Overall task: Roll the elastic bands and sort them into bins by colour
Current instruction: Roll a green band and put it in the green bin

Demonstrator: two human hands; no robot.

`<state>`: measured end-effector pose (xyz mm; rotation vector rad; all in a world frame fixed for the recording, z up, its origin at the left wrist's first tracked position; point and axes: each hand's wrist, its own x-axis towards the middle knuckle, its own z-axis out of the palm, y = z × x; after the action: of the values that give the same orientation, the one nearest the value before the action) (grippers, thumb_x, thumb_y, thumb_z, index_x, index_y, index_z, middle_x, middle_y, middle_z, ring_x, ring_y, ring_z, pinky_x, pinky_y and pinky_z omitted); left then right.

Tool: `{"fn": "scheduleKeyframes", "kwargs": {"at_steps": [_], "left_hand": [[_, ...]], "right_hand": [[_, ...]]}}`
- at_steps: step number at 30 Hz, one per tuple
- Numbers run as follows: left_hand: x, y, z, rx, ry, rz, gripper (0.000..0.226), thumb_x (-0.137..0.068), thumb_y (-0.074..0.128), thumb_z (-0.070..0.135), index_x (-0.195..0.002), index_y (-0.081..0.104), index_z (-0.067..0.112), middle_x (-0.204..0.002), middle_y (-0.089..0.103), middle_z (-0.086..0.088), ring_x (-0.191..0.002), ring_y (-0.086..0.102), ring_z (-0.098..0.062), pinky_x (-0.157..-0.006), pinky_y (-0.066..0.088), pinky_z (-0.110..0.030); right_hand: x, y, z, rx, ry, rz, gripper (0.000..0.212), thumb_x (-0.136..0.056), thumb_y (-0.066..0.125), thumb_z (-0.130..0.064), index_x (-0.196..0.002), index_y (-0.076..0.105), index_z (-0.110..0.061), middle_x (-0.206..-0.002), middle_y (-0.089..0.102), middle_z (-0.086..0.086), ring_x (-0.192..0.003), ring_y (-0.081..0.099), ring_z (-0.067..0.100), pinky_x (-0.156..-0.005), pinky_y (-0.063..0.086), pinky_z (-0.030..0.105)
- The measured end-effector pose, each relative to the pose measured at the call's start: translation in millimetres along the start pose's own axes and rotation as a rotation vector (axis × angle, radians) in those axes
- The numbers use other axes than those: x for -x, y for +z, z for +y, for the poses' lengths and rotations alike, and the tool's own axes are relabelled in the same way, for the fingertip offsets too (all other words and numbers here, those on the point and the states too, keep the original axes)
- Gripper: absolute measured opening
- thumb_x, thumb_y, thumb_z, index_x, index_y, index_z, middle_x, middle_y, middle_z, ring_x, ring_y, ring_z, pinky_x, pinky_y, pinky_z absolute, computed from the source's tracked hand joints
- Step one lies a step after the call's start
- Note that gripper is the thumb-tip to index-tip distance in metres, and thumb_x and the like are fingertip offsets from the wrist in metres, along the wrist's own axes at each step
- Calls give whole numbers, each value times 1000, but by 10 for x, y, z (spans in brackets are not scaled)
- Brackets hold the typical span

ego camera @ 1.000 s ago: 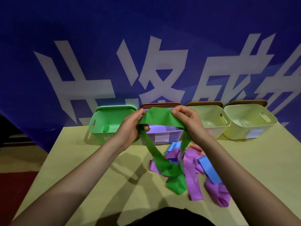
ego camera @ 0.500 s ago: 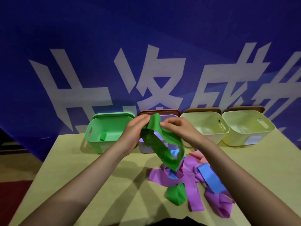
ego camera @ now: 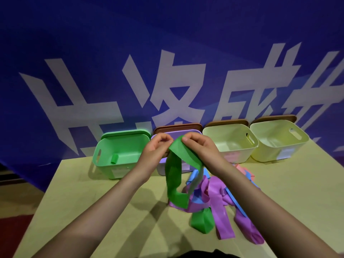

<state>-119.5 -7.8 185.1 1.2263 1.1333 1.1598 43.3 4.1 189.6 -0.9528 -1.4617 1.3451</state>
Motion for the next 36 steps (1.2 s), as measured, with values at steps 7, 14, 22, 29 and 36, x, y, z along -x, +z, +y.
{"fn": "scheduleKeyframes", "kwargs": {"at_steps": [7,14,22,29,36], "left_hand": [[26,88,-12,70,-75,-16,24,-96,52,26,-85,74,25,-91,73,0,-90,67,-20,-85,51,-34],[-24,88,-6,21,-8,43,22,-96,53,13,-86,73,17,-80,74,0,-78,69,-14,-76,53,-25],[-164,132,121,274,-103,110,19,-97,50,12,-93,68,7,-76,71,-5,-62,66,-13,-61,55,-22],[-294,16,154,302,-96,167,18,-97,52,16,-102,64,3,-94,70,-15,-80,68,-22,-66,57,-25],[-471,-357,306,424,-14,345,19,-99,48,17,-104,63,5,-91,70,-8,-74,69,-13,-65,56,-23]], "right_hand": [[-28,-18,59,70,-73,70,14,-96,53,-9,-87,64,-12,-80,64,-1,-77,58,8,-75,47,22],[-85,-47,118,129,-50,108,11,-95,56,-11,-89,64,-14,-84,65,4,-81,59,13,-79,47,31],[-134,23,171,70,71,139,21,-94,59,-23,-79,55,-9,-67,53,2,-62,48,9,-58,41,20],[-79,-37,334,201,248,47,37,-90,59,-42,-63,59,-17,-61,55,-2,-56,49,7,-54,37,20],[56,-175,801,330,452,-101,39,-80,70,-50,-66,67,-14,-62,60,-3,-57,51,8,-59,38,24]]}}
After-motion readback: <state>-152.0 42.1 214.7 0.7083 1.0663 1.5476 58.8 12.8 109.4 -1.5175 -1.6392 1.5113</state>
